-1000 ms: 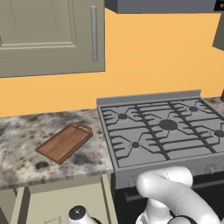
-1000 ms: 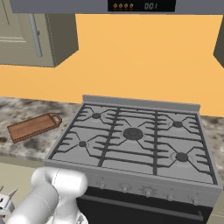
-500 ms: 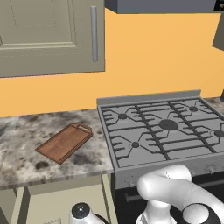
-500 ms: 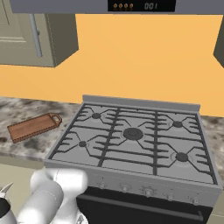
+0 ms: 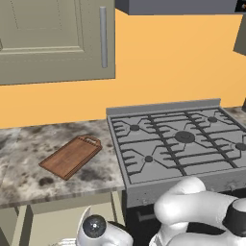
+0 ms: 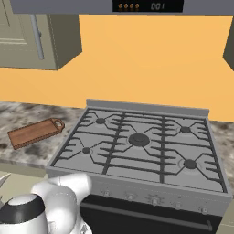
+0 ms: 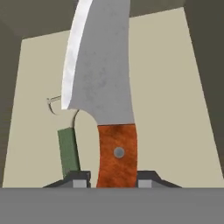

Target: Open the drawer on the left and place the cutting tools on the cutting board.

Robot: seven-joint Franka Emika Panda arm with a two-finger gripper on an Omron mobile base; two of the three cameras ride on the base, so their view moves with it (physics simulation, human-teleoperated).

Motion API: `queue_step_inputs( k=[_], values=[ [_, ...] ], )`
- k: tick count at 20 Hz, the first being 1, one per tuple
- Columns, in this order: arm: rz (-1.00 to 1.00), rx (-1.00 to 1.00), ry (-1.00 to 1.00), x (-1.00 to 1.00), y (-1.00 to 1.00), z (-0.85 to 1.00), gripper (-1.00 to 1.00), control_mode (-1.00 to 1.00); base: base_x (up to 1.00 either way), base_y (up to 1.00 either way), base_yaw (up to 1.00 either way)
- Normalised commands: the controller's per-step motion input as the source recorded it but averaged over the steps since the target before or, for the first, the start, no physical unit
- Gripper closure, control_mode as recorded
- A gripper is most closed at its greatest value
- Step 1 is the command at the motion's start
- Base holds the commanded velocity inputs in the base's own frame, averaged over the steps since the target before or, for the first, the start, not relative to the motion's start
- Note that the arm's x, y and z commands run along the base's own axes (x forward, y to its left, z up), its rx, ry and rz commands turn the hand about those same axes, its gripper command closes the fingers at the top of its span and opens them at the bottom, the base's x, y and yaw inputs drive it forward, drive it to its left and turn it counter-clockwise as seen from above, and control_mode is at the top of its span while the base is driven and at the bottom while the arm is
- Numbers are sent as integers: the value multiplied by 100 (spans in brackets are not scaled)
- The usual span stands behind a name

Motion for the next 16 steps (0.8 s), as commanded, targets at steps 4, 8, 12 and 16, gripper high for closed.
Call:
queue_step_inputs(
  k=[4,8,12,16],
  values=[
    [-33,0,-20,0,28,100,100,-100,0,0,0],
    [-36,0,-15,30,38,100,100,-100,0,0,0],
    [-28,0,-1,78,13,100,100,-100,0,0,0],
    [-8,0,29,92,0,92,100,-100,0,0,0]
  ],
)
